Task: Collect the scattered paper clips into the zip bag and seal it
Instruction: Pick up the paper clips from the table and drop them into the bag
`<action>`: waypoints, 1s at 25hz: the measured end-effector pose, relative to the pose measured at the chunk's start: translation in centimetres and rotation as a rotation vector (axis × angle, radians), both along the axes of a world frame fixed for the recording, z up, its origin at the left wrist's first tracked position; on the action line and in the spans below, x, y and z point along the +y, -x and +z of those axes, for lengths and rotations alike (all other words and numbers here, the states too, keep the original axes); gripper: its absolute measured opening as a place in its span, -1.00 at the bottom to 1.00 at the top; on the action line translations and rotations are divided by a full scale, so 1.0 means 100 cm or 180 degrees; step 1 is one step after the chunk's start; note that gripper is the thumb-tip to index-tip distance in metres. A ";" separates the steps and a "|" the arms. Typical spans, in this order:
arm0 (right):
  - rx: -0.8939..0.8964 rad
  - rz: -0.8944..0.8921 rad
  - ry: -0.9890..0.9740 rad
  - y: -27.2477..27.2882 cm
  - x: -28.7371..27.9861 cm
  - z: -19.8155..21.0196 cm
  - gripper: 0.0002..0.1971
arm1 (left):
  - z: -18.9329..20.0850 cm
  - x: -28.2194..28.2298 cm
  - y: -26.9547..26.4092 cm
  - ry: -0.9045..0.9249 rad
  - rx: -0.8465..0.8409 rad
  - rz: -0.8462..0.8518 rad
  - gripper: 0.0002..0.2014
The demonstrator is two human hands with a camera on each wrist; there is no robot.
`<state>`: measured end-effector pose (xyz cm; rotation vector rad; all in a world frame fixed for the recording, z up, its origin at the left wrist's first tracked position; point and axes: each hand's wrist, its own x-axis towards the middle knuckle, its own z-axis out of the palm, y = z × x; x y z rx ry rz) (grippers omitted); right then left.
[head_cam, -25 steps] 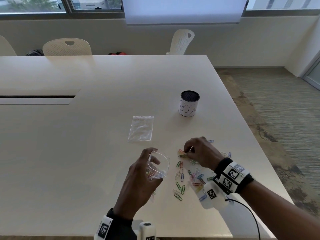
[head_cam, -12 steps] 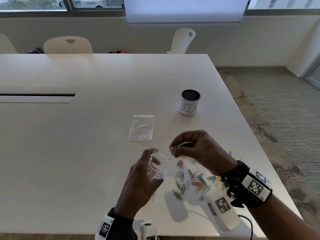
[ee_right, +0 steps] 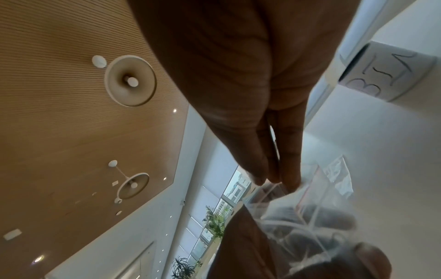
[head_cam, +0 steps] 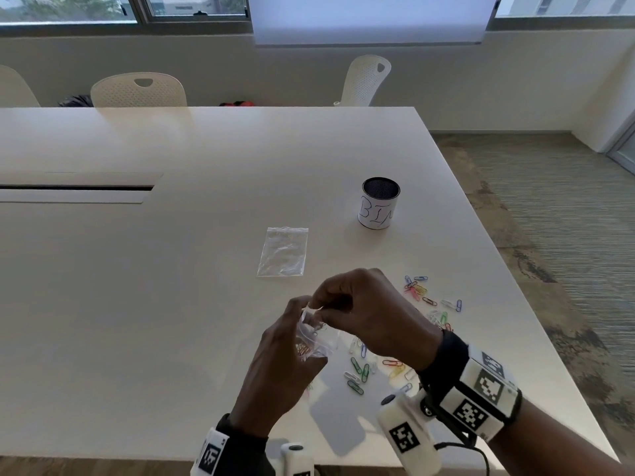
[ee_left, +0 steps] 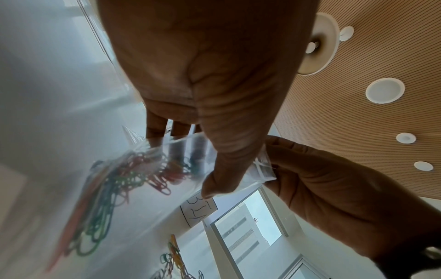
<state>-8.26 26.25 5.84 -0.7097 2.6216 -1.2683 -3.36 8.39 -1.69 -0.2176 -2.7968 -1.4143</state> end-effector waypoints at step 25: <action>-0.0208 -0.0762 -0.1685 0.089 0.126 -0.092 -0.74 | 0.003 0.007 0.028 -0.0029 -0.0060 -0.0021 -0.28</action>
